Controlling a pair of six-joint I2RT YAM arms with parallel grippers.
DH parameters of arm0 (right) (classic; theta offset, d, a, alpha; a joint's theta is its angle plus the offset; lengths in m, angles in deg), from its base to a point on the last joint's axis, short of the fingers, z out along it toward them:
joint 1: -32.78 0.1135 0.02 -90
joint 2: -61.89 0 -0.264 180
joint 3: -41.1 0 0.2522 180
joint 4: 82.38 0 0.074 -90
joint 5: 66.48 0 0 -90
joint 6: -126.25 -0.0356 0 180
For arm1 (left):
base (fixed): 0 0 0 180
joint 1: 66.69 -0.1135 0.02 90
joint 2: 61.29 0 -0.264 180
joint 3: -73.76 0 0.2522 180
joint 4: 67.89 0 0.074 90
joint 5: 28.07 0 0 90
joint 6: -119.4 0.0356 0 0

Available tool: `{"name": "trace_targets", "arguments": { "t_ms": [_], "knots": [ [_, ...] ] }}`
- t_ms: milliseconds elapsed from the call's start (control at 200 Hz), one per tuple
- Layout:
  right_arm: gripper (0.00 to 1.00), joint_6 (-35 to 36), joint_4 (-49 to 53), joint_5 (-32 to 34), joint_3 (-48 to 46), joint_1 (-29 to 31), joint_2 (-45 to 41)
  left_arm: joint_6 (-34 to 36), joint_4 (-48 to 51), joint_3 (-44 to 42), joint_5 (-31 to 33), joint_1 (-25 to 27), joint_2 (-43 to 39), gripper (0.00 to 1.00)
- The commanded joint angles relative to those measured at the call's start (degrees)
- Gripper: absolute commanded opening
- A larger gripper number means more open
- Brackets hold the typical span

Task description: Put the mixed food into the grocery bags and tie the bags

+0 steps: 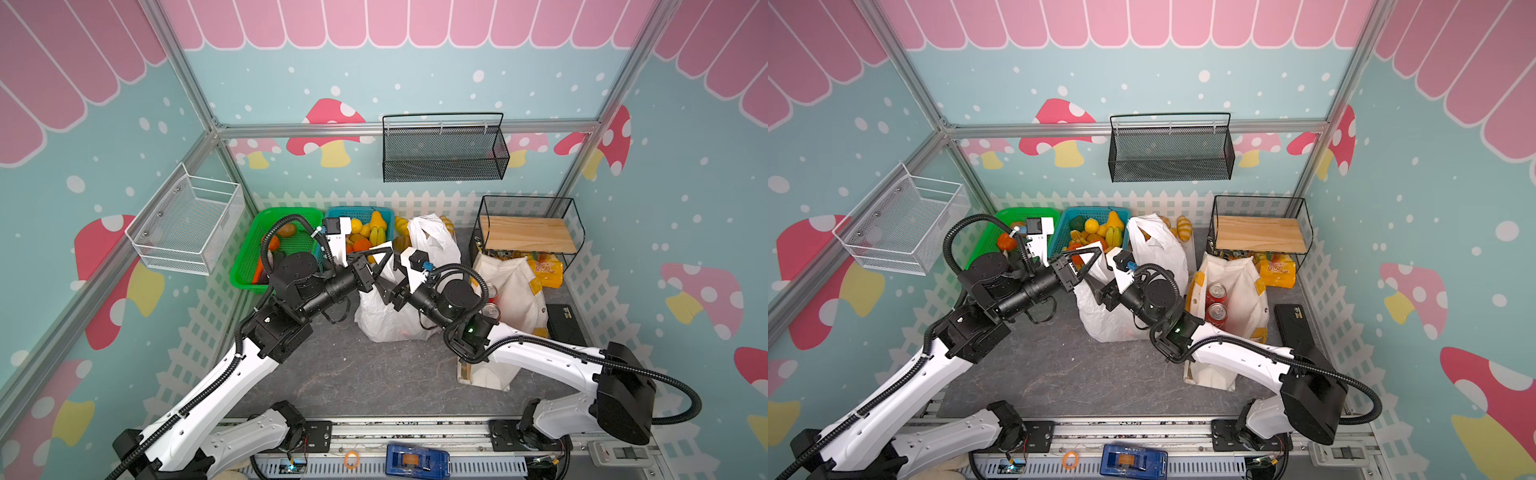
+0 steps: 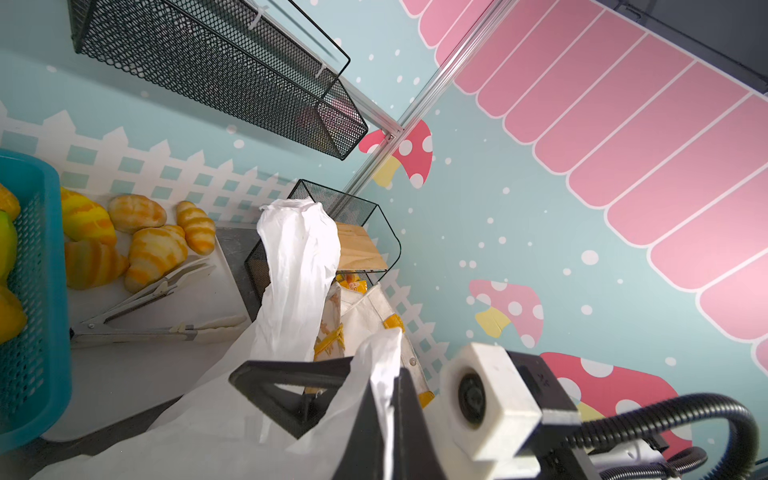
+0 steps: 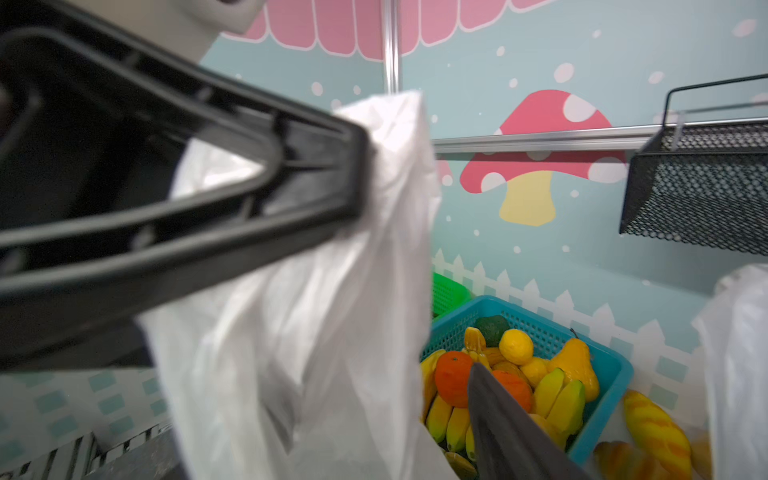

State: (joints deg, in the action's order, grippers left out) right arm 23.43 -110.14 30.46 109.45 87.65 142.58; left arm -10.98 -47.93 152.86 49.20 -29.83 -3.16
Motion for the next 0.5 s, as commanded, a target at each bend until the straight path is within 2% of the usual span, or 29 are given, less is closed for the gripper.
{"name": "trace_targets", "arguments": {
  "t_ms": [0,115,365,495],
  "knots": [
    [0.69,-2.55,-4.43,13.12,1.49,0.67,1.77,-4.65,-3.34,-1.21,-1.04,-0.3,-1.08,0.0],
    [0.71,-2.09,-6.49,15.34,1.7,0.76,4.13,-7.18,-4.85,-2.27,-0.98,-0.24,-1.48,0.0],
    [0.75,1.59,-15.18,7.73,-0.85,0.74,8.15,-9.22,-5.11,-3.25,1.39,-0.3,-2.3,0.0],
    [0.66,2.23,-16.25,7.33,-1.9,0.75,10.4,-10.38,-5.58,-3.47,3.14,-0.52,-2.71,0.0]
  ]
}}
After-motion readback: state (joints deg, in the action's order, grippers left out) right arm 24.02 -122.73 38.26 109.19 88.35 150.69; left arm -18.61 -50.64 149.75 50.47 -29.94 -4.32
